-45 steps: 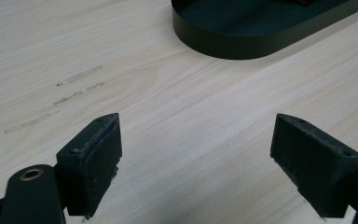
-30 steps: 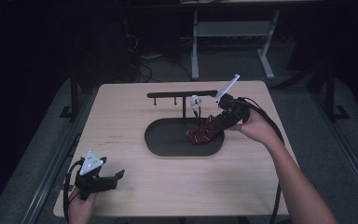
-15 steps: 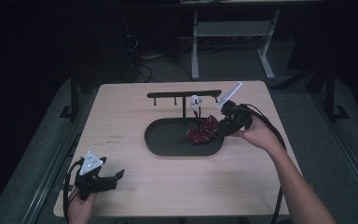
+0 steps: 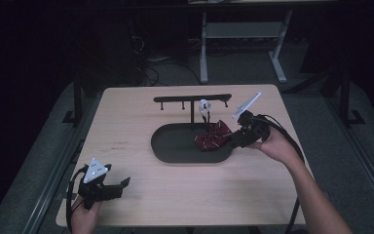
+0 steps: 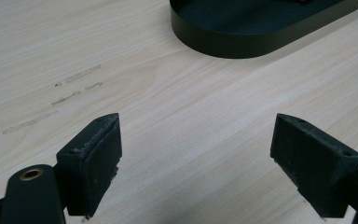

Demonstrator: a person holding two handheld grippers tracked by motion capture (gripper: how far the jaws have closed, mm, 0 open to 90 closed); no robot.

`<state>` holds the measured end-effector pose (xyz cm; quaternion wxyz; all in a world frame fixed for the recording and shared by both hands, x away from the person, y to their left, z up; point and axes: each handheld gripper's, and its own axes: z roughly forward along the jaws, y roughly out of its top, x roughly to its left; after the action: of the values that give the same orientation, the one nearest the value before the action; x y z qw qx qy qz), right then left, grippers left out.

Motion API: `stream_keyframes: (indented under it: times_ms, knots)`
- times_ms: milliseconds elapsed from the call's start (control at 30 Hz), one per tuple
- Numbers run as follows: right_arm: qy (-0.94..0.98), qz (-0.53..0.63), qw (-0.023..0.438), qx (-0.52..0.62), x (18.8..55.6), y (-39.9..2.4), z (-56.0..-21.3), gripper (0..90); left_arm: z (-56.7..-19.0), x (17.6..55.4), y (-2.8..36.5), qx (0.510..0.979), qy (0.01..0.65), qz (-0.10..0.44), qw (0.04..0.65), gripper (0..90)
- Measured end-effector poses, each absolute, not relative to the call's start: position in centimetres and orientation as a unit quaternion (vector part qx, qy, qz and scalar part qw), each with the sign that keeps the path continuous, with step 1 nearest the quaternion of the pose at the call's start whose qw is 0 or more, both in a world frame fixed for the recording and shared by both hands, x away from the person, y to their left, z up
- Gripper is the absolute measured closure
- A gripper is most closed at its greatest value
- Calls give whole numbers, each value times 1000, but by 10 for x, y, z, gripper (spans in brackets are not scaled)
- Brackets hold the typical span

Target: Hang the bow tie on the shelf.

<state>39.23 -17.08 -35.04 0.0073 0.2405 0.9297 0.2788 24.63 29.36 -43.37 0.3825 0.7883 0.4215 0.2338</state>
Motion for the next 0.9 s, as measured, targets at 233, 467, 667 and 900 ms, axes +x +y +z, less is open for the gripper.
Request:
stream_keyframes:
  times_ms: [233,467,667,900]
  knots:
    - [927,280,0,252,389,-181,-361,539,-434,246,294,788,422,234,382,161]
    - [925,280,-5,258,385,-187,-368,537,-434,246,294,788,422,234,382,161]
    - [924,279,-3,261,383,-193,-373,535,-434,246,294,788,422,235,382,161]
    - [920,280,-8,273,377,-200,-379,527,-434,246,294,789,421,235,381,161]
